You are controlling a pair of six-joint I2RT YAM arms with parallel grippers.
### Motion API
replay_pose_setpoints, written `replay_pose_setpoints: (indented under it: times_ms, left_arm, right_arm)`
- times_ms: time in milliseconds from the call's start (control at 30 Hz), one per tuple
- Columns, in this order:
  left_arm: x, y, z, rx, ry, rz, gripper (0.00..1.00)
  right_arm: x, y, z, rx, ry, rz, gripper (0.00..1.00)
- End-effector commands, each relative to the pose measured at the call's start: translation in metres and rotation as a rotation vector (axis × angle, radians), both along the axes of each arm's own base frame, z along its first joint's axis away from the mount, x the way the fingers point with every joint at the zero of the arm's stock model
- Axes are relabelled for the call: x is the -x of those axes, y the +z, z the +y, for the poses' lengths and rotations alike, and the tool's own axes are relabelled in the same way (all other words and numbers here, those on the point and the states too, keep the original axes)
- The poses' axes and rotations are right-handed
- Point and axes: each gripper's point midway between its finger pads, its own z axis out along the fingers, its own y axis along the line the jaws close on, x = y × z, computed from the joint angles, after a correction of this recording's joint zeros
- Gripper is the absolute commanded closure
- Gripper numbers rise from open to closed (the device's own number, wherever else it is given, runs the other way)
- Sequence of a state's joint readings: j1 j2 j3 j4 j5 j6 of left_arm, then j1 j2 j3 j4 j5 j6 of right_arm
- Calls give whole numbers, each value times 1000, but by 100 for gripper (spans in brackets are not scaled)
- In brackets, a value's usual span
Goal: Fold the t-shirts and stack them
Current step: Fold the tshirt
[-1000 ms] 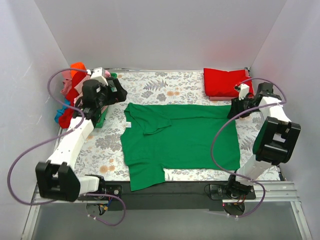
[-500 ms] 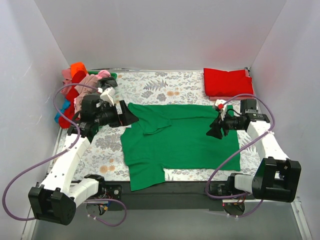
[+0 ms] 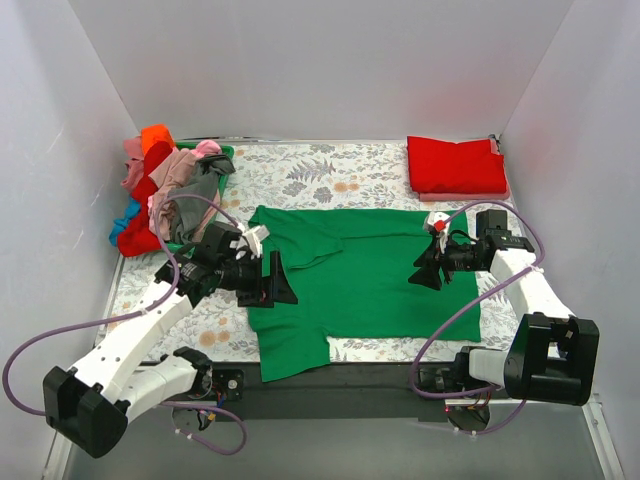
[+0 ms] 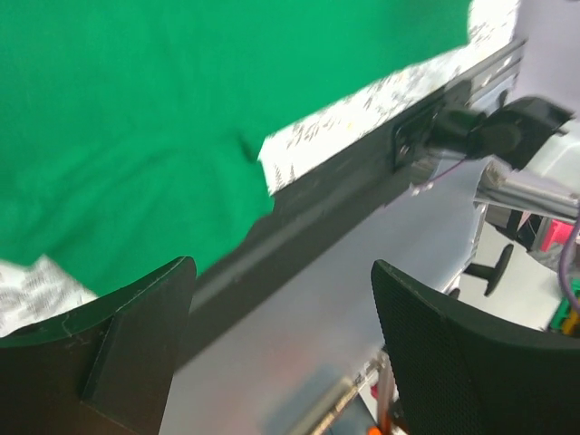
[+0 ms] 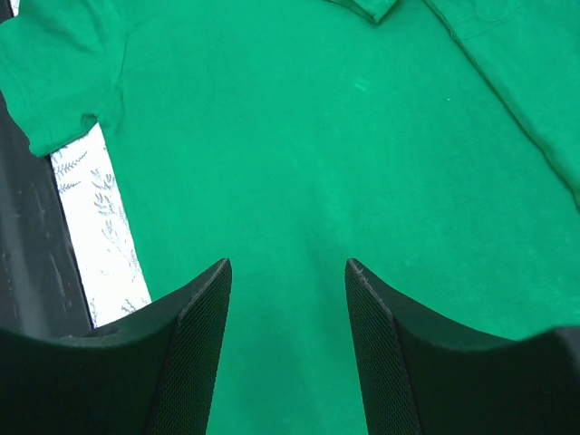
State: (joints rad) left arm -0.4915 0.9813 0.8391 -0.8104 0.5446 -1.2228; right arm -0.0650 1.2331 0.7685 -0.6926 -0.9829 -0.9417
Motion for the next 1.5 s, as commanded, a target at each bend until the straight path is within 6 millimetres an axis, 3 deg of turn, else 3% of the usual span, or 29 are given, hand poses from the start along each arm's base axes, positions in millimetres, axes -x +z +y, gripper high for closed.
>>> replay_pose_setpoints:
  times_ms: [0, 367, 867, 1467]
  left_arm:
    - [32, -15, 9, -47, 29, 139, 23]
    - [77, -44, 9, -112, 17, 317, 26]
    - [104, -67, 1, -211, -25, 397, 26]
    - [140, -89, 14, -281, -29, 531, 28]
  right_arm:
    - [-7, 9, 1, -15, 8, -45, 40]
    - [-6, 7, 1, -12, 5, -33, 40]
    - [-7, 6, 0, -7, 3, -26, 40]
    - [-8, 4, 0, -4, -3, -16, 40]
